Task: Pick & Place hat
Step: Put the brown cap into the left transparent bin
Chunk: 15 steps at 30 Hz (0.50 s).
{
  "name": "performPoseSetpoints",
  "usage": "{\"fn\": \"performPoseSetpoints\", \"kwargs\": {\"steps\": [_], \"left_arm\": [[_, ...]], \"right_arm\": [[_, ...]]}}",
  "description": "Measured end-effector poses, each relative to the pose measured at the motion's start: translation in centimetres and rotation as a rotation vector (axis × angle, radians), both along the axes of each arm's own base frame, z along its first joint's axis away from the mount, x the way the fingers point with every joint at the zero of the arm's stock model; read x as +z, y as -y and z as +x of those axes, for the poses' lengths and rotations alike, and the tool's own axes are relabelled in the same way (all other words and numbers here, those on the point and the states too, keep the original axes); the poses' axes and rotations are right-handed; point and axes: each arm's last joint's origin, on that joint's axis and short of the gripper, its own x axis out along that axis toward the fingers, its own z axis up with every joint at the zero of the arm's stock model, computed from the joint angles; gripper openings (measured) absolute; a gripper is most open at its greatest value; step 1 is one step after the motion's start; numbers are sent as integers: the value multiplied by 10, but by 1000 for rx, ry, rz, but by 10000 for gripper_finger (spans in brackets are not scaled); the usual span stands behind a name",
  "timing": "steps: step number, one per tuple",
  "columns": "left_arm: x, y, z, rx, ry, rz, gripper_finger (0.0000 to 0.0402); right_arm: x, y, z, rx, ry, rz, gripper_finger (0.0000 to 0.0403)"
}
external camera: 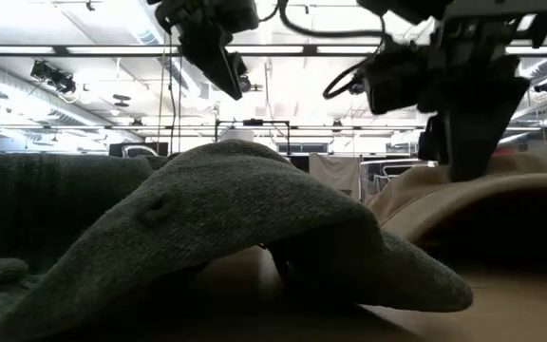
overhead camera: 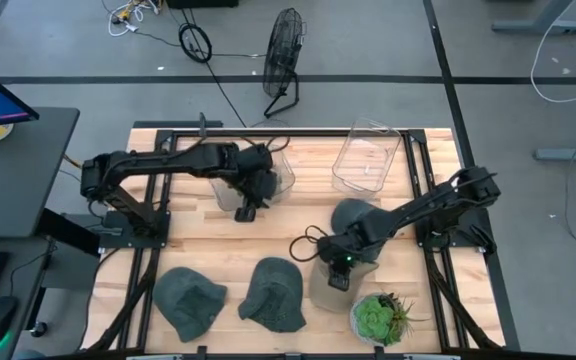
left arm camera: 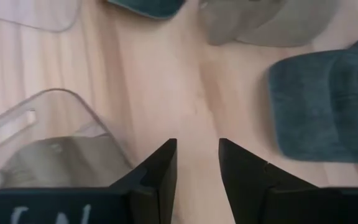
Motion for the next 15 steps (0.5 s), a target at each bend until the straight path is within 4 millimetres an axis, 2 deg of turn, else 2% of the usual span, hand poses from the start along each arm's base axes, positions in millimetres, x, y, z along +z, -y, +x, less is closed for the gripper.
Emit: {"fn": "performPoseSetpoints", "kwargs": {"steps": [3, 7, 8, 15], "left_arm": [[0, 12, 1, -30, -6, -5, 121], [0, 28, 3, -28, -6, 62, 110], [0, 32, 3, -16, -11, 103, 104], [6, 46, -2, 168, -20, 424, 37]], "right_arm": [[1, 2, 2, 20, 7, 31, 107], [11, 8, 3, 8, 27, 85, 21], [16, 11, 4, -2, 43, 86, 12], [65, 36, 8, -54, 249, -12, 5]]}}
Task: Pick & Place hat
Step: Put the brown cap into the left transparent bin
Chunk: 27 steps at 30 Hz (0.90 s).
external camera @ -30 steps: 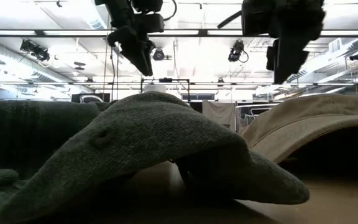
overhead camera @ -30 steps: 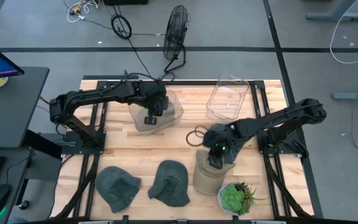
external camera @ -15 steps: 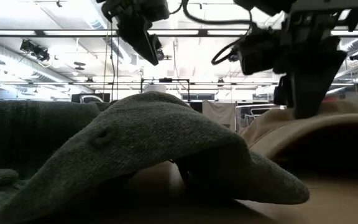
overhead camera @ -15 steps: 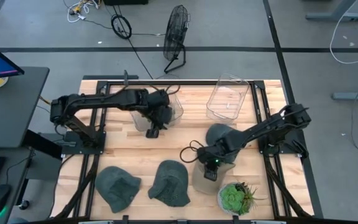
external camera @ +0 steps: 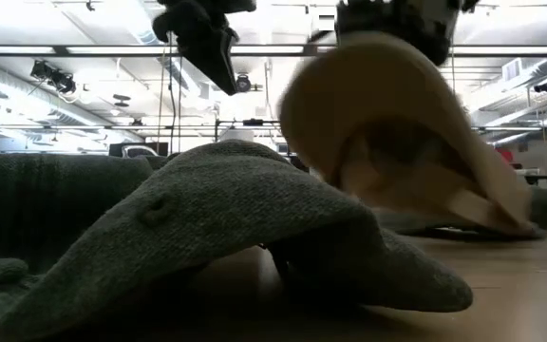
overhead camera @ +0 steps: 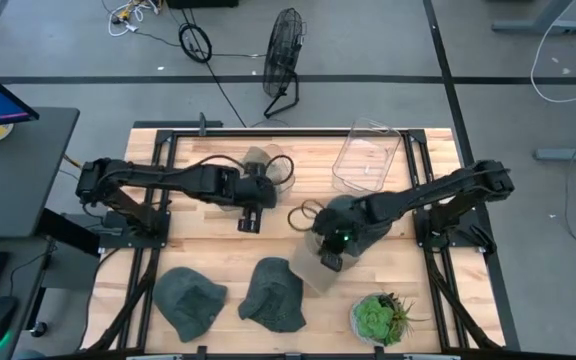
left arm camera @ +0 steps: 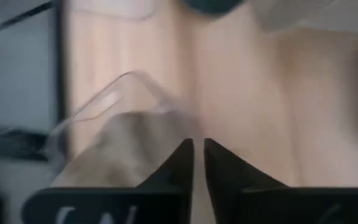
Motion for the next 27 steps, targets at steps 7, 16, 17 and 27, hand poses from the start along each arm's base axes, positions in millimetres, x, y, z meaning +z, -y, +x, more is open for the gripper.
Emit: {"fn": "performPoseSetpoints", "kwargs": {"steps": [7, 16, 17, 27], "left_arm": [[22, -1, -15, 58, 93, 9, 7], [20, 1, -10, -81, 99, -166, 28], [19, 2, -9, -100, 93, -163, 33], [22, 6, 4, -241, 194, -235, 123]], "right_arm": [[27, 23, -6, -50, 134, -160, 4], [32, 20, 3, 139, 269, -161, 4], [34, 18, 5, 143, 295, -146, 5], [25, 7, 9, 326, 324, -261, 7]]}}
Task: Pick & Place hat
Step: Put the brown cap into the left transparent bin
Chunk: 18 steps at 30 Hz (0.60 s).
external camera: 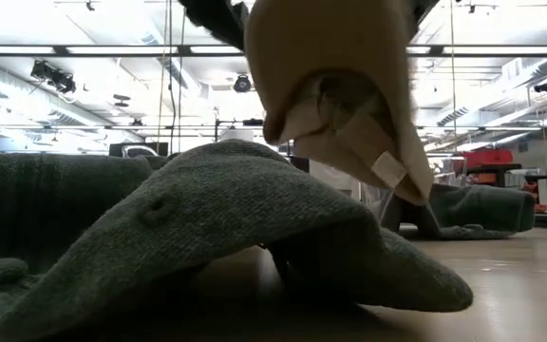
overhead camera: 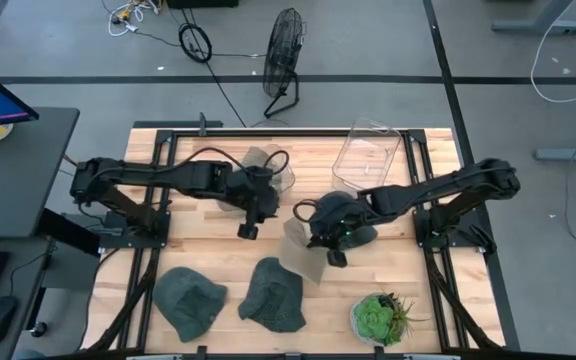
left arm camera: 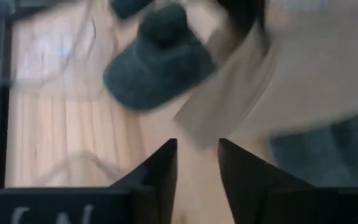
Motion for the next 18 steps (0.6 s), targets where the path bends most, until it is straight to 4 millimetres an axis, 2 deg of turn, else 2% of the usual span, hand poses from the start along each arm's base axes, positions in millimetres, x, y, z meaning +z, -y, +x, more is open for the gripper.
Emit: {"fn": "performPoseSetpoints", "kwargs": {"steps": [4, 9, 13, 18], "left_arm": [[-2, 3, 5, -66, 13, -70, 157], [-14, 6, 19, -102, 19, -111, 184], [-24, 6, 31, -95, 26, -118, 190], [-35, 6, 38, -67, -1, -149, 190]], "right_arm": [[-6, 0, 5, 102, 41, -110, 7], [-2, 0, 11, 181, 154, -271, 7], [3, 0, 14, 204, 221, -305, 8], [0, 0, 12, 212, 183, -305, 8]]}}
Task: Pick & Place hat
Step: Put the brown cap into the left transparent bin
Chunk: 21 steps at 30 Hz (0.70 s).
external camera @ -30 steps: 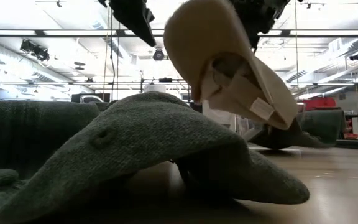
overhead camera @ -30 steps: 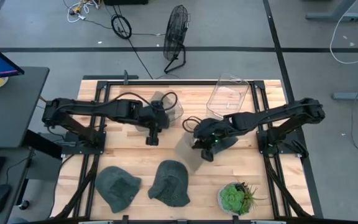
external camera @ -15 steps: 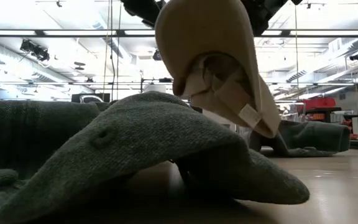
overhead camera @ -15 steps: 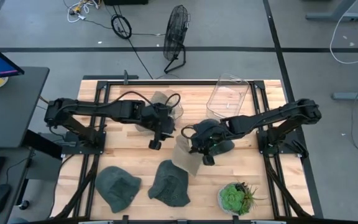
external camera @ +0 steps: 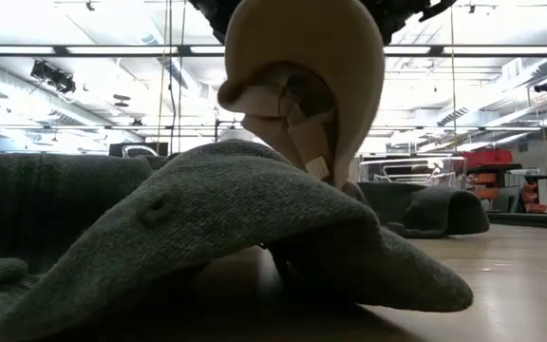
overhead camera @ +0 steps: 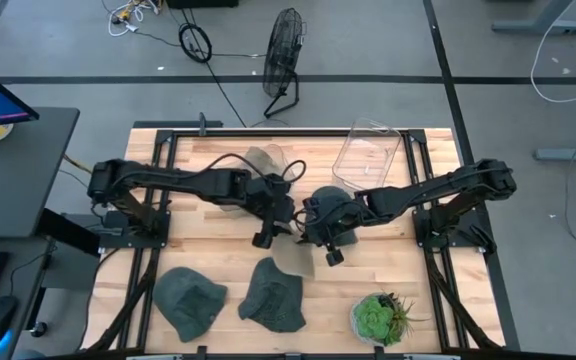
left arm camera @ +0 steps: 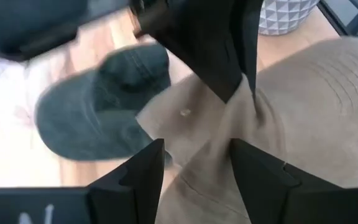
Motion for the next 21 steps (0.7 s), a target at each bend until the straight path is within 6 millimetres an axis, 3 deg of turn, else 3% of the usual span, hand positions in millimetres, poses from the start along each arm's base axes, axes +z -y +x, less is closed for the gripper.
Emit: {"fn": "performPoseSetpoints", "kwargs": {"steps": [10, 18, 21], "left_arm": [[-19, 15, 10, -3, -66, -115, 166], [-15, 16, 11, 95, -67, -211, 51], [-15, 14, 11, 127, -80, -258, 27]], "right_arm": [[-2, 0, -2, 30, -21, -34, 8], [-4, -2, -4, 50, -37, -54, 8], [-7, -7, -1, 92, -19, -90, 5]]}}
